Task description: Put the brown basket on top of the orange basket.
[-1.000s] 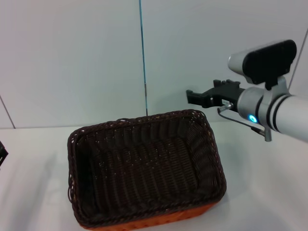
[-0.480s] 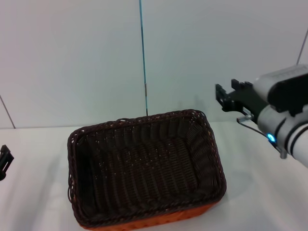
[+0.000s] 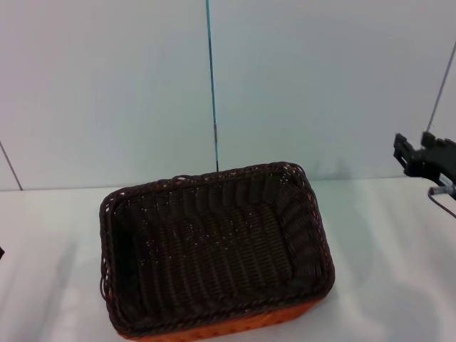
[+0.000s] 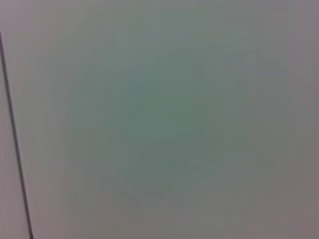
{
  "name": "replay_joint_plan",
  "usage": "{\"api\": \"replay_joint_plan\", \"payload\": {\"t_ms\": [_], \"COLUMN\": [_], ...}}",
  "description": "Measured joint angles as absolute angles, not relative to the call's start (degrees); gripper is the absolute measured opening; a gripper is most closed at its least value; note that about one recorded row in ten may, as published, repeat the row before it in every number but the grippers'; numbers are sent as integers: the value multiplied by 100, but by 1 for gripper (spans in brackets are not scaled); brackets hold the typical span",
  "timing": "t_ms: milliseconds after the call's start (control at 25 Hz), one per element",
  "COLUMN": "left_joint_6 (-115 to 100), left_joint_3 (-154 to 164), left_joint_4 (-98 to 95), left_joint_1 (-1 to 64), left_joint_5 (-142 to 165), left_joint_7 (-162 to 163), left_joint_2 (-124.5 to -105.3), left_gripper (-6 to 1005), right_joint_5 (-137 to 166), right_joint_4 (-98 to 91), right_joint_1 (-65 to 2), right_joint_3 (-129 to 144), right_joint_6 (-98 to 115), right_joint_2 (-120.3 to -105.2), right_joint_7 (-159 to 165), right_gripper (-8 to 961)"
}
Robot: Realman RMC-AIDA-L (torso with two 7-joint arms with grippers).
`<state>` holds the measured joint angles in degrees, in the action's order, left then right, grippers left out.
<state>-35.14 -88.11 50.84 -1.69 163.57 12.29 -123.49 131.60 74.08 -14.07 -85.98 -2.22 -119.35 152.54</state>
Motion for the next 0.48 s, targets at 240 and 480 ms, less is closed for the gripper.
{"api": "replay_joint_plan", "payload": {"t_ms": [240, 480], "left_joint_6": [-3604, -4111], "left_joint_3": [-8666, -8585], "left_joint_4": [5072, 4984], "left_joint_1": [-280, -433], "left_joint_5": [16359, 16357], "left_joint_7": [1230, 1234], "left_joint_2": [-12347, -12352], "left_gripper": [884, 884], "right_joint_5": [13404, 13506], "right_joint_4": [7562, 7613], "right_joint_1": [-1178, -902], "right_joint_3": [-8599, -8621], "right_joint_6": [-421, -333], "right_joint_2": [-11954, -11989], "right_joint_7": [15064, 15012], "right_gripper": [596, 695]}}
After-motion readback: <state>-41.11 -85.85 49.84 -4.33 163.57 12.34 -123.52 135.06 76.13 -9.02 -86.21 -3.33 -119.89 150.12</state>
